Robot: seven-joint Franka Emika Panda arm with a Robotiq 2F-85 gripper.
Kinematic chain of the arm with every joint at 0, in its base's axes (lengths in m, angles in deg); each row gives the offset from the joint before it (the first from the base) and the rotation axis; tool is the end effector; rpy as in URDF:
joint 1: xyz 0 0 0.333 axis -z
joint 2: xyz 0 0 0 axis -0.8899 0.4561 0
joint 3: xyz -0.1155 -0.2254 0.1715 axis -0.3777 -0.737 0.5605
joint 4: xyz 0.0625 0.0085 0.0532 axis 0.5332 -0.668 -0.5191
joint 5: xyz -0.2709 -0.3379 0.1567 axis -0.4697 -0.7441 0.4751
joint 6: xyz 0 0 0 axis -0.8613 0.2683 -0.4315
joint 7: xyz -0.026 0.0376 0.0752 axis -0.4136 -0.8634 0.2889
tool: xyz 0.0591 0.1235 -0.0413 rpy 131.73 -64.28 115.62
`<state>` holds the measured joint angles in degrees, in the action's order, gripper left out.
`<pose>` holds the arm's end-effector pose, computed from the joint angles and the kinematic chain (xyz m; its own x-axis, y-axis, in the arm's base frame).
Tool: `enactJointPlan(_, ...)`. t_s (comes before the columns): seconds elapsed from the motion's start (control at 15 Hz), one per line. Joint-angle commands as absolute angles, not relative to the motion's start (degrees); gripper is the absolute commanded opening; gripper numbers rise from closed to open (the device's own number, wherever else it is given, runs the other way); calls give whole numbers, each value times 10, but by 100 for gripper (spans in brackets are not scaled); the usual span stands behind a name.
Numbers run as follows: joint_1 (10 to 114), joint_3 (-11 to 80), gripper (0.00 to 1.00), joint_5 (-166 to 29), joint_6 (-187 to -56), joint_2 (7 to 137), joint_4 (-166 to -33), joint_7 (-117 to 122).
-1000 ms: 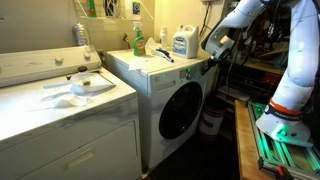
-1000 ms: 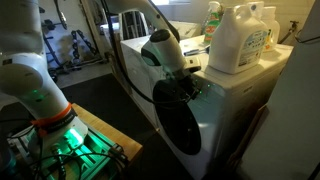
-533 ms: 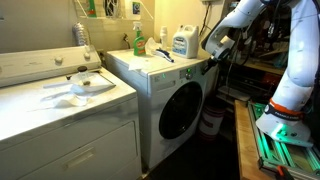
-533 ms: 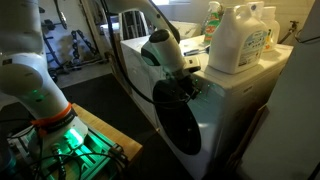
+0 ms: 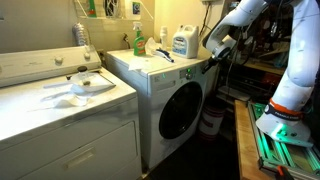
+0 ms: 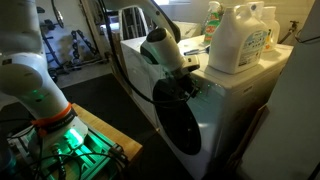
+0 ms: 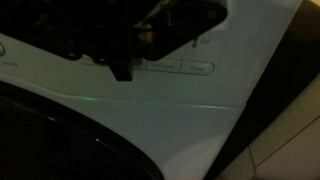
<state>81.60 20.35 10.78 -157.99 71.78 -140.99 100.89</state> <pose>0.4005 -0.3958 0.1431 0.8559 -0.2067 0.4741 -0.2874 -0.9522 0.1038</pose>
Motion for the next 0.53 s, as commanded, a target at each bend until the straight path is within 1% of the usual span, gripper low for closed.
enactJointPlan(0.0, 816, 203, 0, 108, -1580, 722, -1399, 1004)
enactJointPlan(0.47, 826, 216, 0, 162, -1581, 732, -1368, 1066)
